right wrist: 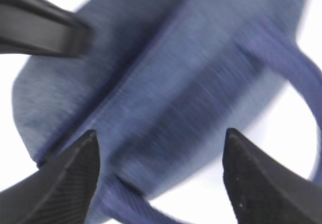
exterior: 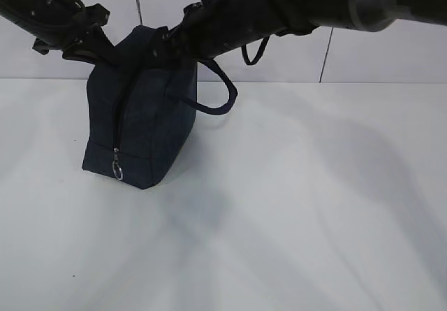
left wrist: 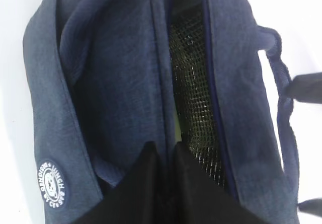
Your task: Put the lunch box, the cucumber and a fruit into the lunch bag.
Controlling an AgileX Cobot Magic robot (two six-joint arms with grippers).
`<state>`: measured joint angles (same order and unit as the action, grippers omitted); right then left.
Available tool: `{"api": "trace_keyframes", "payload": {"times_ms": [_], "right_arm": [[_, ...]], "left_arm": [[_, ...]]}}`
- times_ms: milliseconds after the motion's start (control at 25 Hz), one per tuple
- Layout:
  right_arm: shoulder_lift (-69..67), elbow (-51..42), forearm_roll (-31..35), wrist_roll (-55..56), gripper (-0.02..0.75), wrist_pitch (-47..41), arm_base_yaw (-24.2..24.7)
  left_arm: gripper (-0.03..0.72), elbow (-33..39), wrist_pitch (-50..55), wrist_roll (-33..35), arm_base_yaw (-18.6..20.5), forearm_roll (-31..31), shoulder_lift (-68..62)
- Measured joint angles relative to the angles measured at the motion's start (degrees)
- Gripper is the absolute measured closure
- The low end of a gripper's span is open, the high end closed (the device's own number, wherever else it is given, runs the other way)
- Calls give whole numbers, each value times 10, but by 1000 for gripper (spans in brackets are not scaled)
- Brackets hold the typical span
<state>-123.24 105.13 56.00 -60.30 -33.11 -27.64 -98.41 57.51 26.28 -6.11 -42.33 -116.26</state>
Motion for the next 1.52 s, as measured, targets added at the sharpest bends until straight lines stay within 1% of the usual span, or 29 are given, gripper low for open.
{"api": "trace_keyframes", "payload": {"times_ms": [120, 200, 280, 520, 680, 920, 1040, 1120, 1360, 1520], "right_arm": [[12, 1, -99, 209, 146, -19, 0], [15, 1, -150, 295, 146, -36, 0], [16, 1, -186, 384, 146, -51, 2], [16, 37, -235, 522, 148, -124, 33], [16, 46, -244, 570, 150, -140, 47], [16, 46, -243, 616, 150, -158, 47], [16, 46, -230, 642, 151, -158, 47], [16, 46, -209, 651, 152, -158, 48], [3, 46, -108, 638, 153, -143, 48], [-18, 46, -84, 631, 153, -141, 48]], "left_arm": [[660, 0, 0, 0, 0, 0, 0], [660, 0, 0, 0, 0, 0, 0], [660, 0, 0, 0, 0, 0, 0], [660, 0, 0, 0, 0, 1, 0], [660, 0, 0, 0, 0, 1, 0], [660, 0, 0, 0, 0, 1, 0], [660, 0, 3, 0, 0, 2, 0], [660, 0, 5, 0, 0, 2, 0], [660, 0, 7, 0, 0, 2, 0], [660, 0, 8, 0, 0, 2, 0]]}}
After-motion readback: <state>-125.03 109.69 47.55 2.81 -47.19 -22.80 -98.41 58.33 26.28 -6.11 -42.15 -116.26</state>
